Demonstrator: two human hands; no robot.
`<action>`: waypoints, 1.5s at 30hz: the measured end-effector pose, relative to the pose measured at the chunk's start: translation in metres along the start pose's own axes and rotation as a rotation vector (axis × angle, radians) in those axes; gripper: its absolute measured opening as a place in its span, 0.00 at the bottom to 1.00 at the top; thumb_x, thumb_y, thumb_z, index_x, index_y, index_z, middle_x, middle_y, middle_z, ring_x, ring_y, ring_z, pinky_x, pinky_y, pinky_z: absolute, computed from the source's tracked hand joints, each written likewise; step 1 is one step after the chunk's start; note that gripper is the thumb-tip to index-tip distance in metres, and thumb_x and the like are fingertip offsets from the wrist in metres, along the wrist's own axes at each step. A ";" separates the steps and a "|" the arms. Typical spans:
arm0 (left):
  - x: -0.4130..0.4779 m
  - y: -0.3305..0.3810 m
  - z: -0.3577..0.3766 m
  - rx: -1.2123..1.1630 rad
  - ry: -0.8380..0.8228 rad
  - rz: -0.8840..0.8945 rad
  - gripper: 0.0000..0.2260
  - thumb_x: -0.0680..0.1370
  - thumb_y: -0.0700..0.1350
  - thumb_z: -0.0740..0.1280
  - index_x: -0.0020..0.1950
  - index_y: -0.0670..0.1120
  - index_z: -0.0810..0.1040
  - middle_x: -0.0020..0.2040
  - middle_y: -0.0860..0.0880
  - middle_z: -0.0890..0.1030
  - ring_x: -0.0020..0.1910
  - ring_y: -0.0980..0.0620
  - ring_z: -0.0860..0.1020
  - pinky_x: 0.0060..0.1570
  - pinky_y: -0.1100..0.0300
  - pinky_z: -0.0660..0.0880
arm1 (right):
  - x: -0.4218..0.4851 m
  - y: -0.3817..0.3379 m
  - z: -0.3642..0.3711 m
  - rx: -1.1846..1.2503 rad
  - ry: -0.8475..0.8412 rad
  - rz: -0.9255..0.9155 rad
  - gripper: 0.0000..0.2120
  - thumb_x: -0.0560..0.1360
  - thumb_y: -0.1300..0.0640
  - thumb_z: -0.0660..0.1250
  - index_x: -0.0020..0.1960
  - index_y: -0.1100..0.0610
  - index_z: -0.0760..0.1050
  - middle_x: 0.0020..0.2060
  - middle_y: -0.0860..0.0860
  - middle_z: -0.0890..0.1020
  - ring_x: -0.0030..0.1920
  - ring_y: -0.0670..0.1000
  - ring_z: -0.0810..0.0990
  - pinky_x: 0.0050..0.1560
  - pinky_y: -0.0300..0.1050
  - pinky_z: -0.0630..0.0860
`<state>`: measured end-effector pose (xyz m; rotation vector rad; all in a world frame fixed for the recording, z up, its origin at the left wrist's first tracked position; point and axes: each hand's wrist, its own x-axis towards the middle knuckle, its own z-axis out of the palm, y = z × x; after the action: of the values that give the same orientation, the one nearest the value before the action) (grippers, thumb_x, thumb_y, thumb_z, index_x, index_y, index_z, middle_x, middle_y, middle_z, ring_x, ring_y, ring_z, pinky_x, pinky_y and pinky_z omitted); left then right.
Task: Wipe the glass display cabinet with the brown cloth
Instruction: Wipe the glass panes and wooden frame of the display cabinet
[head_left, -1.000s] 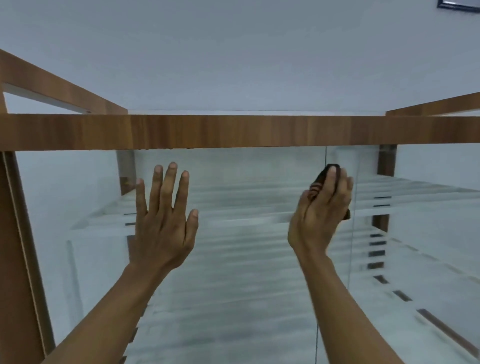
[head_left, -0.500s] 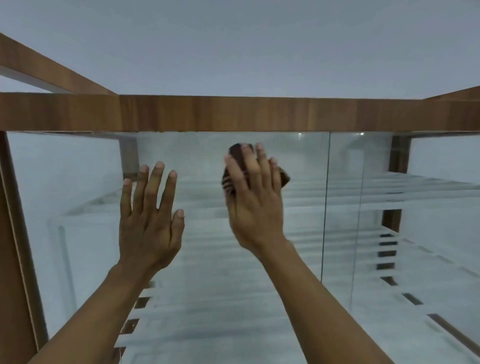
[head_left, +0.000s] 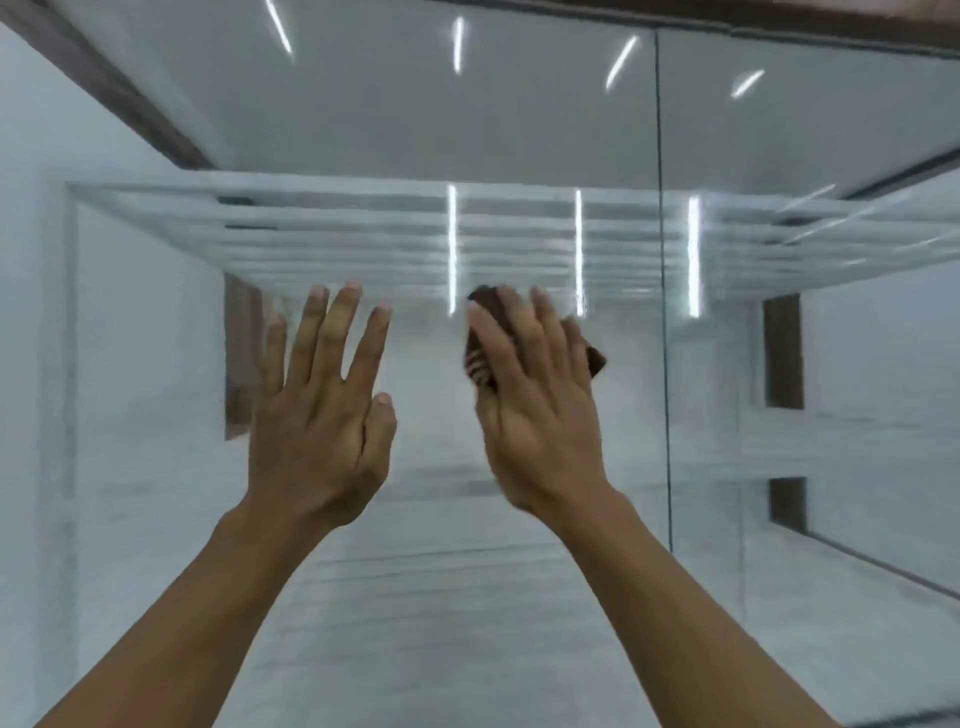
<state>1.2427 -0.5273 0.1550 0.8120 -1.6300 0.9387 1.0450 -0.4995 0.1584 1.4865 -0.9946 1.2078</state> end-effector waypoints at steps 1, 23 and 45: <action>-0.023 0.004 0.003 0.002 -0.016 0.017 0.31 0.77 0.47 0.54 0.81 0.45 0.56 0.82 0.43 0.55 0.82 0.43 0.50 0.79 0.37 0.50 | -0.020 0.022 -0.006 -0.017 0.067 0.190 0.28 0.80 0.57 0.56 0.80 0.53 0.58 0.80 0.54 0.60 0.81 0.59 0.53 0.79 0.63 0.51; -0.241 0.067 0.039 0.051 -0.051 0.020 0.32 0.76 0.47 0.56 0.81 0.42 0.56 0.82 0.41 0.54 0.82 0.41 0.52 0.78 0.36 0.52 | -0.293 0.023 -0.031 0.047 -0.112 0.348 0.31 0.82 0.52 0.53 0.81 0.51 0.45 0.82 0.51 0.45 0.81 0.58 0.41 0.77 0.68 0.48; -0.181 0.066 0.030 0.065 -0.132 0.077 0.30 0.80 0.51 0.54 0.81 0.44 0.55 0.83 0.42 0.52 0.82 0.42 0.51 0.79 0.38 0.48 | -0.169 0.042 -0.031 0.122 -0.090 0.262 0.30 0.81 0.55 0.54 0.81 0.51 0.49 0.82 0.52 0.49 0.82 0.55 0.42 0.80 0.63 0.47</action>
<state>1.2139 -0.5137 -0.0368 0.8766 -1.7629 1.0147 0.9670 -0.4746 0.0021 1.5511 -1.2249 1.4181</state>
